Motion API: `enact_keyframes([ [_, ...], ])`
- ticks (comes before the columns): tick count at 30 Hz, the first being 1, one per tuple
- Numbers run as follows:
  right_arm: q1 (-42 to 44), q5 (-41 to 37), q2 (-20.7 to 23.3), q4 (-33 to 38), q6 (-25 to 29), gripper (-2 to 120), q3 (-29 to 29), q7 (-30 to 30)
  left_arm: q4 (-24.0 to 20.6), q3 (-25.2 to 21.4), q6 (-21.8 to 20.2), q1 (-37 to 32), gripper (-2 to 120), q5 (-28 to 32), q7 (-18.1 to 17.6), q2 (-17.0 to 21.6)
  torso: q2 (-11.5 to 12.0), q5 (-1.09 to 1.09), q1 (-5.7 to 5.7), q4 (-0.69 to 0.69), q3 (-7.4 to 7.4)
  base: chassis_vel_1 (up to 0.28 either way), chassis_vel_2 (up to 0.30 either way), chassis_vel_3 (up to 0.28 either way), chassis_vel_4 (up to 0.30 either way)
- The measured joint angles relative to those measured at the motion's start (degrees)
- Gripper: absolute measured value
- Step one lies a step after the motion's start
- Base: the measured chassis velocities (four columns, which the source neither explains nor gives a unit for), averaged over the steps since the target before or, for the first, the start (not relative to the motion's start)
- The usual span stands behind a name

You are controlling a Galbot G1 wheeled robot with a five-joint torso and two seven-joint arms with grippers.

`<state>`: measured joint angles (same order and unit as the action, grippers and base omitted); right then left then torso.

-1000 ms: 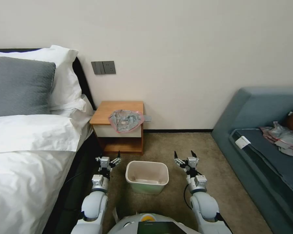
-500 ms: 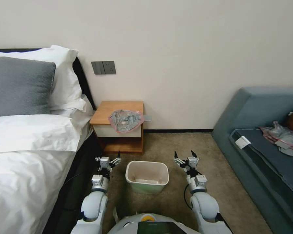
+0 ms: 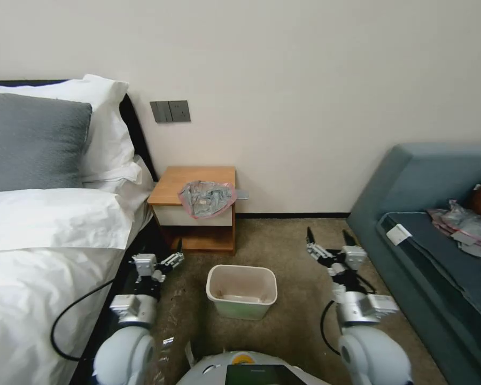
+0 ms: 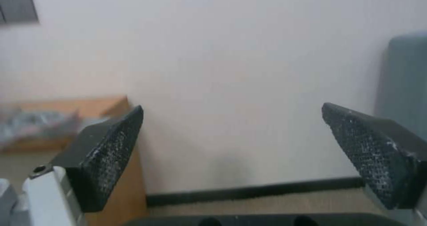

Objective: Pick up the garbage bag from the table and place it over the trash can.

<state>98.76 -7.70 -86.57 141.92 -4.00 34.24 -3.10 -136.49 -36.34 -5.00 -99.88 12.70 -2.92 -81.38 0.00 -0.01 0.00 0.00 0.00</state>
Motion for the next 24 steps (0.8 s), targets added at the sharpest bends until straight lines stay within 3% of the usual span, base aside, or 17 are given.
enact_keyframes([
  [2, 0.8, -0.6, -0.1, 1.7, -0.3, 100, 0.2, -0.3, -4.1, -0.9, -0.9, -2.1, 100, 2.3, -0.6, 0.9, 0.0, -0.01, 0.0, 0.01, 0.0, 0.0, 0.0, 0.0, 0.0],
  [6, 1.0, -1.1, 0.0, 2.0, -1.1, 100, 0.1, -0.6, -7.0, -2.2, -2.0, -4.8, 100, 4.0, -1.2, 2.2, 0.0, 0.02, 0.0, 0.0, 0.0, 0.0, 0.0, 0.0, 0.0],
  [13, 1.9, -5.2, 1.1, 1.8, -6.8, 100, -1.4, -2.7, -7.3, -2.6, -2.2, -6.1, 100, 2.7, -1.7, 2.7, 0.0, 0.01, 0.0, -0.01, 0.0, 0.0, 0.0, 0.0, 0.0],
  [17, 2.0, -7.1, 1.4, 1.6, -7.5, 100, -1.6, -2.9, -7.3, -2.6, -2.2, -6.1, 100, 2.6, -2.0, 2.6, 0.0, 0.01, 0.0, 0.0, 0.01, 0.0, 0.0, 0.0, 0.0],
  [22, 1.1, -13.6, 2.3, 1.3, -7.9, 100, -2.1, -3.0, -7.2, -2.6, -2.1, -6.0, 100, 2.6, -2.3, 2.5, 0.0, 0.0, 0.0, 0.01, 0.0, 0.0, 0.0, 0.0, 0.0],
  [24, -1.3, -23.5, 3.4, 0.9, -8.1, 100, -2.9, -5.1, -7.1, -2.6, -2.1, -5.9, 100, 3.0, -2.4, 2.5, 0.0, 0.01, 0.0, 0.01, 0.0, 0.0, 0.0, 0.0, 0.0],
])
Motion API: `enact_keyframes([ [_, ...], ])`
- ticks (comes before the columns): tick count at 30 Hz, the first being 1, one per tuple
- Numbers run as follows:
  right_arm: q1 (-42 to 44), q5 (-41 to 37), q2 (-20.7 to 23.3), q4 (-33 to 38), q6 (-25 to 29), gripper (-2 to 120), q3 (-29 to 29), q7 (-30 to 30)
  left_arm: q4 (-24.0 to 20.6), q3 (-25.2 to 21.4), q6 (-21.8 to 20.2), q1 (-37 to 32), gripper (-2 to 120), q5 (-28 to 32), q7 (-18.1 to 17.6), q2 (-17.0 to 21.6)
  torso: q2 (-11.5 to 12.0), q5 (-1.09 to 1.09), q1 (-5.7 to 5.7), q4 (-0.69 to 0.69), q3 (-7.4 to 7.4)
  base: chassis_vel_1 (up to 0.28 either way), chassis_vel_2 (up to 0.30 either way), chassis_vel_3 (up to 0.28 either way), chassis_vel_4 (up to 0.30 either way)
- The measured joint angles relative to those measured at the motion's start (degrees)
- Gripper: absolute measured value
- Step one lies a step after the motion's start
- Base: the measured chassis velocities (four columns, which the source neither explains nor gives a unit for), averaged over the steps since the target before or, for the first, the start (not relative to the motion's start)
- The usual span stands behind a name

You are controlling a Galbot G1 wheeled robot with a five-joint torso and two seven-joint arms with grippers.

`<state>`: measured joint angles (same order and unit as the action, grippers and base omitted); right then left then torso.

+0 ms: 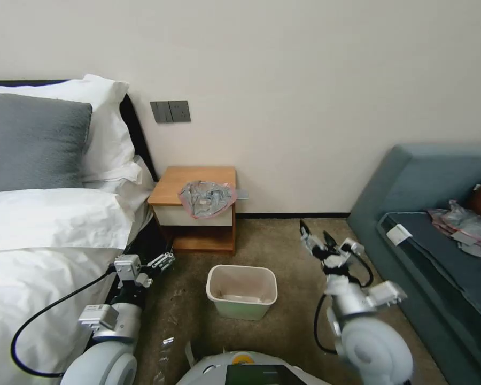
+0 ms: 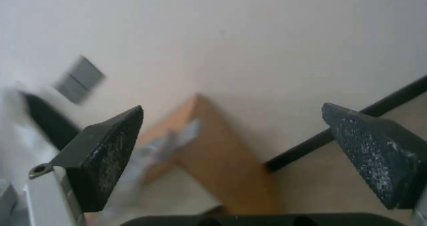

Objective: Pick up the garbage bag from the table and place it over the trash can.

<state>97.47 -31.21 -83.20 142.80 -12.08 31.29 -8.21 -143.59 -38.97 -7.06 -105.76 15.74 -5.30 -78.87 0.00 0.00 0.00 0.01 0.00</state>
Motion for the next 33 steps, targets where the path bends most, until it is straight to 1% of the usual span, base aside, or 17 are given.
enact_keyframes([
  [1, 0.0, 0.0, 0.0, 0.0, 0.0, 100, 0.0, 0.0, 0.0, 0.0, 0.0, 0.0, 100, 0.0, 0.0, 0.0, 0.0, 0.0, 0.0, 0.0, 0.0, 0.0, 0.0, 0.0, 0.0],
  [2, -3.5, -9.3, 0.8, -0.4, -0.7, 100, -0.4, -2.8, 0.1, -0.1, 0.0, 0.1, 100, 0.8, -0.1, 0.3, 0.0, 0.0, 0.0, -0.02, 0.0, 0.0, 0.0, 0.0, 0.0],
  [5, -10.4, -30.2, 2.8, -1.7, -1.9, 100, -0.5, -7.8, 0.1, -0.2, 0.0, 0.1, 100, 2.7, -0.5, 1.0, 0.0, 0.0, 0.0, -0.02, 0.0, 0.0, 0.0, 0.0, 0.0],
  [6, -10.4, -30.2, 2.8, -1.7, -1.9, 100, -0.5, -7.8, 0.1, -0.2, 0.0, 0.1, 100, 2.7, -0.5, 1.0, 0.0, 0.0, 0.0, -0.02, 0.0, 0.0, 0.0, 0.0, 0.0],
  [7, -12.9, -40.1, 3.8, -2.6, -2.0, 100, -0.1, -9.2, 0.2, -0.2, -0.1, 0.1, 100, 3.4, -0.6, 1.5, 0.0, 0.0, 0.0, -0.01, 0.0, 0.0, 0.0, 0.0, 0.0],
  [9, -16.3, -51.5, 5.5, -4.9, -1.9, 100, 0.3, -10.0, 0.2, -0.8, -0.2, 0.1, 100, 4.2, -0.6, 2.2, 0.0, 0.0, 0.0, -0.02, 0.0, 0.0, 0.0, 0.0, 0.0],
  [10, -17.7, -55.2, 6.5, -6.9, -1.7, 100, 0.4, -9.3, 0.2, -1.2, -0.5, 0.3, 100, 5.0, -0.6, 2.9, 0.0, 0.0, 0.0, -0.01, 0.0, 0.0, 0.0, 0.0, 0.0],
  [11, -17.7, -55.2, 6.5, -6.9, -1.7, 100, 0.4, -9.3, 0.2, -1.2, -0.5, 0.3, 100, 5.0, -0.6, 2.9, 0.0, 0.0, 0.0, -0.01, 0.0, 0.0, 0.0, 0.0, 0.0],
  [14, -22.3, -61.3, 8.8, -15.2, -1.5, 100, -0.9, -7.1, 0.3, -2.1, -0.7, 0.2, 100, 6.6, -1.1, 3.6, 0.0, 0.0, 0.0, -0.01, -0.01, 0.0, 0.0, 0.0, 0.0],
  [19, -29.1, -65.9, 8.3, -23.7, -1.7, 100, -2.6, -6.2, 0.3, -2.4, -1.3, 0.8, 100, 7.7, -1.7, 3.9, 0.0, 0.0, 0.0, 0.0, -0.01, 0.0, 0.0, 0.0, 0.0],
  [20, -29.1, -65.9, 8.3, -23.7, -1.7, 100, -2.6, -6.2, 0.3, -2.4, -1.3, 0.8, 100, 7.7, -1.7, 3.9, 0.0, 0.0, 0.0, 0.0, -0.01, 0.0, 0.0, 0.0, 0.0],
  [23, -34.9, -67.2, 7.4, -28.9, -2.2, 100, -4.8, -5.2, 0.3, -2.5, -1.6, 0.9, 100, 7.8, -1.9, 4.1, 0.0, 0.0, 0.01, -0.01, -0.01, 0.0, 0.0, 0.0, 0.0],
  [25, -35.5, -67.2, 7.3, -29.6, -2.2, 100, -5.0, -5.1, 0.3, -2.5, -1.6, 0.9, 100, 7.8, -1.9, 4.1, 0.0, 0.0, 0.0, -0.01, -0.01, 0.0, 0.0, 0.0, 0.0],
  [27, -40.8, -66.2, 6.7, -36.0, -2.6, 100, -7.6, -3.5, 0.3, -2.2, -1.9, 0.7, 100, 7.8, -1.7, 4.1, 0.0, -0.01, 0.01, -0.02, -0.01, 0.0, 0.0, 0.0, 0.0],
  [28, -40.8, -66.2, 6.7, -36.0, -2.6, 100, -7.6, -3.5, 0.3, -2.2, -1.9, 0.7, 100, 7.8, -1.7, 4.1, 0.0, -0.01, 0.01, -0.02, -0.01, 0.0, 0.0, 0.0, 0.0],
  [30, -44.1, -66.3, 6.0, -41.0, -3.1, 100, -9.2, -2.9, 0.3, -2.0, -2.0, 0.5, 100, 7.6, -1.4, 4.0, 0.0, 0.01, 0.01, 0.0, -0.01, 0.0, 0.0, 0.0, 0.0],
  [33, -45.8, -66.3, 5.4, -43.6, -3.5, 100, -10.1, -2.3, 0.3, -2.1, -2.0, 0.4, 100, 7.5, -1.4, 4.1, 0.0, -0.01, 0.01, 0.0, -0.01, 0.0, 0.0, 0.0, 0.0],
])
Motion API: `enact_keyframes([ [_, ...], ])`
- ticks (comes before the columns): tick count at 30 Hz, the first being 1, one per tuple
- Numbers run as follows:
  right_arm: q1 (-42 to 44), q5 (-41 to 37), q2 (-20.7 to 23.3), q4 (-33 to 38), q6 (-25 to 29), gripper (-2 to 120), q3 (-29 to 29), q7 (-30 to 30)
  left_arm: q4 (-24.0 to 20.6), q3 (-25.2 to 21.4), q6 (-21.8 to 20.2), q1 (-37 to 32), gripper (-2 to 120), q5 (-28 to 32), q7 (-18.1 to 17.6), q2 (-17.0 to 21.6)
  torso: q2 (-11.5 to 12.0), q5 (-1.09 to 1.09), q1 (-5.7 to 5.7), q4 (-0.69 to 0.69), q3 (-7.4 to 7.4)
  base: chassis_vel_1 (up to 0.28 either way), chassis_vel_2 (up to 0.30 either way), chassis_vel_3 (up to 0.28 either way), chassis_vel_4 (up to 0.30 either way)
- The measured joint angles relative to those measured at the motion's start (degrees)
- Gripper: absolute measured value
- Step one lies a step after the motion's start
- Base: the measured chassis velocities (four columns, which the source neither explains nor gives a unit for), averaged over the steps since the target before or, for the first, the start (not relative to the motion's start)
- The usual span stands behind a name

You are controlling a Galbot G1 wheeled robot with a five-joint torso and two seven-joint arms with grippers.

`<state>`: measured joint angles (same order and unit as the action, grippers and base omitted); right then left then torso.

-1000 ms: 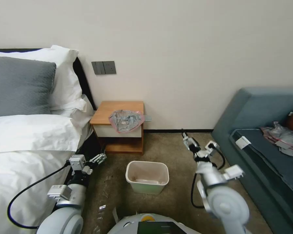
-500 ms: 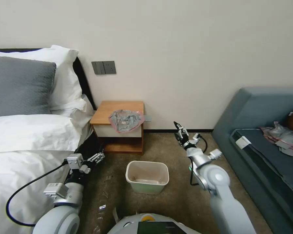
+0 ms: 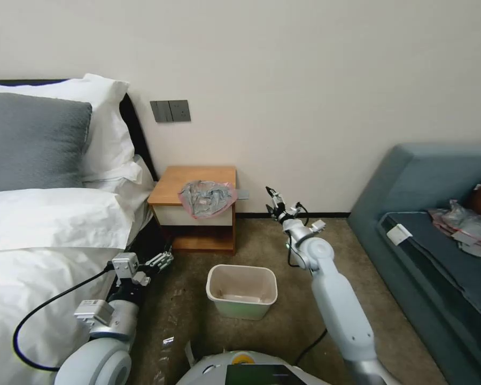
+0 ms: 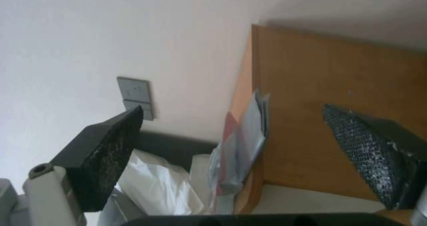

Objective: Pick up the garbage bag from the table and place it over the trash can.

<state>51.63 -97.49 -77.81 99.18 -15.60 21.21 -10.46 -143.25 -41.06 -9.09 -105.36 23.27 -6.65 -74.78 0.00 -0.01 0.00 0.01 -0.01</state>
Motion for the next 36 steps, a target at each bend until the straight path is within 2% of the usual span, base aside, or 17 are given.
enact_keyframes([
  [16, -8.1, 2.6, -2.4, -12.3, -1.6, 100, -5.2, 4.1, 0.0, -0.3, 0.0, -0.5, 100, -0.1, 0.2, -0.7, 0.0, 0.0, 0.0, 0.0, 0.0, 0.0, 0.0, 0.0, 0.0],
  [28, -13.5, 3.9, -4.0, -20.8, -2.1, 100, -6.9, 6.4, 0.0, -0.4, 0.0, -0.9, 100, -0.2, 0.7, -1.1, 0.0, 0.01, 0.0, -0.01, 0.0, 0.0, 0.0, 0.0, 0.0],
  [31, -13.7, 4.1, -4.4, -21.4, -2.1, 96, -7.3, 7.0, 0.0, -0.3, 0.0, -0.8, 100, -0.2, 0.7, -1.1, 0.0, 0.0, 0.0, -0.01, 0.01, 0.0, 0.0, 0.0, 0.0],
  [34, -14.0, 4.3, -4.9, -21.9, -2.1, 81, -7.6, 7.5, 0.0, -0.3, 0.1, -0.8, 100, -0.2, 0.7, -1.1, 0.0, 0.0, 0.0, -0.01, 0.01, 0.0, 0.0, 0.0, 0.0],
  [36, -14.1, 4.4, -4.9, -22.0, -2.2, 79, -7.6, 7.5, 0.0, -0.3, 0.1, -0.8, 100, -0.2, 0.7, -1.1, 0.0, 0.0, 0.0, 0.0, 0.01, 0.0, 0.0, 0.0, 0.0],
])
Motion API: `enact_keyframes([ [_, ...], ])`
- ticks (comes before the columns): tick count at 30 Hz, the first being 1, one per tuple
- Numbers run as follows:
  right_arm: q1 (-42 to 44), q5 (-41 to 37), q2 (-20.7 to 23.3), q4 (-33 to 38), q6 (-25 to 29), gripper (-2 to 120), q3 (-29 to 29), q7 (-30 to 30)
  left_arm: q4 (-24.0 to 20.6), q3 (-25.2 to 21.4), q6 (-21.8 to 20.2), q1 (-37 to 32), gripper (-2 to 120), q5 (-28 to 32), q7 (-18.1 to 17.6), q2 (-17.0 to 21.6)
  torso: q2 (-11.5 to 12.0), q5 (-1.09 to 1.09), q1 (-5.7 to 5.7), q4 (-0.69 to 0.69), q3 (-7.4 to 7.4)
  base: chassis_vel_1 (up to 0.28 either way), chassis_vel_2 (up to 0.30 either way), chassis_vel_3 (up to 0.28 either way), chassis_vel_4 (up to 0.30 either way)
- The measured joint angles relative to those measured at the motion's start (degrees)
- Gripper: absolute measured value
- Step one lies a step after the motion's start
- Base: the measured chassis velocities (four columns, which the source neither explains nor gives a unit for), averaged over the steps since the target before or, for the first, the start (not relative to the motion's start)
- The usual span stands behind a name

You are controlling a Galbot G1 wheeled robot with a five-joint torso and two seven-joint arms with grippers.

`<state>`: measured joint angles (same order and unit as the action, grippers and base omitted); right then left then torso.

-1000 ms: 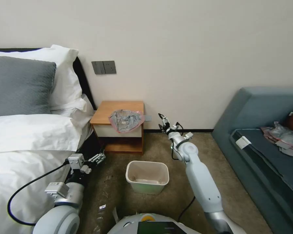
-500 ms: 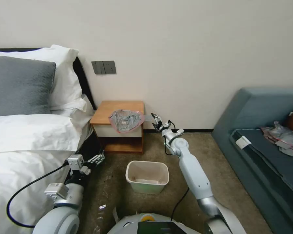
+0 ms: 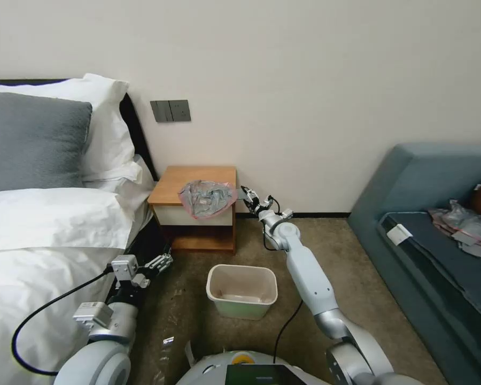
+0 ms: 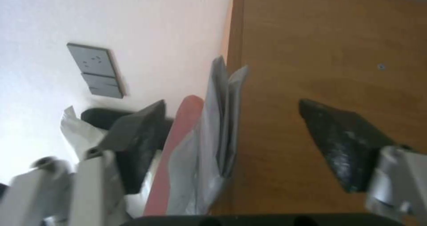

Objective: Pick up the garbage bag from the table and place it over the trash can.

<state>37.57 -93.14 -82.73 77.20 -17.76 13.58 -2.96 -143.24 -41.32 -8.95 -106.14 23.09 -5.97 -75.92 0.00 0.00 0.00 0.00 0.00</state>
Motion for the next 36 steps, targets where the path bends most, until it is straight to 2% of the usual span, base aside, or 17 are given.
enact_keyframes([
  [1, -0.2, 0.0, -0.2, -0.3, -0.1, 71, 0.0, 0.2, 0.0, 0.0, 0.1, 0.0, 100, 0.0, 0.0, 0.0, 0.0, 0.0, 0.0, 0.0, 0.0, 0.0, 0.0, 0.0, 0.0],
  [2, -0.2, 0.0, -0.2, -0.3, -0.1, 71, 0.0, 0.2, 0.0, 0.0, 0.1, 0.0, 100, 0.0, 0.0, 0.0, 0.0, 0.0, 0.0, 0.0, 0.0, 0.0, 0.0, 0.0, 0.0],
  [6, -0.2, 0.2, -0.4, -0.4, -0.3, 53, -0.1, 0.5, 0.0, -0.1, 0.2, -0.1, 100, 0.0, 0.0, 0.0, 0.0, 0.0, 0.0, 0.0, 0.0, 0.0, 0.0, 0.0, 0.0],
  [7, -0.2, 0.2, -0.4, -0.4, -0.3, 53, -0.1, 0.5, 0.0, -0.1, 0.2, -0.1, 100, 0.0, 0.0, 0.0, 0.0, 0.0, 0.0, 0.0, 0.0, 0.0, 0.0, 0.0, 0.0],
  [8, -0.2, 0.3, -0.4, -0.4, -0.3, 45, -0.1, 0.5, 0.0, -0.1, 0.4, -0.1, 100, 0.0, 0.0, 0.0, 0.0, 0.0, 0.0, 0.0, 0.0, 0.0, 0.0, 0.0, 0.0],
  [10, -0.2, 0.3, -0.4, -0.4, -0.3, 37, -0.2, 0.6, 0.0, 0.1, 0.8, -0.2, 100, -0.1, -0.1, -0.1, 0.0, 0.0, 0.0, 0.0, 0.0, 0.0, 0.0, 0.0, 0.0],
  [11, -0.2, 0.3, -0.4, -0.4, -0.3, 37, -0.2, 0.6, 0.0, 0.1, 0.8, -0.2, 100, -0.1, -0.1, -0.1, 0.0, 0.0, 0.0, 0.0, 0.0, 0.0, 0.0, 0.0, 0.0],
  [14, 0.0, 0.3, -0.5, -0.3, -0.2, 22, -0.2, 0.6, 0.0, 0.1, 1.0, -0.4, 100, -0.2, -0.2, -0.1, 0.0, 0.0, 0.0, 0.0, 0.0, 0.0, 0.0, 0.0, 0.0],
  [15, 0.0, 0.3, -0.5, -0.3, -0.2, 22, -0.2, 0.6, 0.0, 0.1, 1.0, -0.4, 100, -0.2, -0.2, -0.1, 0.0, 0.0, 0.0, 0.0, 0.0, 0.0, 0.0, 0.0, 0.0],
  [17, 0.1, 0.2, -0.4, 0.0, -0.1, 12, -0.1, 0.6, 0.0, 0.1, 1.1, -0.4, 100, -0.2, -0.2, 0.0, 0.0, 0.0, 0.0, 0.0, 0.0, 0.0, 0.0, 0.0, 0.0],
  [18, 0.1, 0.2, -0.4, 0.0, -0.1, 12, -0.1, 0.6, 0.0, 0.1, 1.1, -0.4, 100, -0.2, -0.2, 0.0, 0.0, 0.0, 0.0, 0.0, 0.0, 0.0, 0.0, 0.0, 0.0],
  [20, 0.4, -0.1, -0.1, 0.6, 0.1, 3, -0.1, 0.4, 0.0, 0.1, 1.4, -0.5, 100, -0.2, -0.2, 0.0, 0.0, 0.0, 0.0, 0.0, 0.01, 0.0, 0.0, 0.0, 0.0],
  [29, 2.8, -0.5, 2.0, 6.7, 1.3, 0, -0.9, -2.4, 0.0, 0.2, 1.6, -0.5, 100, -0.3, 0.0, 0.3, 0.0, 0.01, 0.0, 0.0, 0.01, 0.0, 0.0, 0.0, 0.0],
  [36, 6.5, -2.4, 7.0, 18.4, 4.3, 0, -4.2, -11.1, 0.0, 0.2, 1.7, 0.1, 100, 0.0, 0.0, 1.0, 0.0, 0.01, 0.0, 0.01, 0.01, 0.0, 0.0, 0.0, 0.0],
])
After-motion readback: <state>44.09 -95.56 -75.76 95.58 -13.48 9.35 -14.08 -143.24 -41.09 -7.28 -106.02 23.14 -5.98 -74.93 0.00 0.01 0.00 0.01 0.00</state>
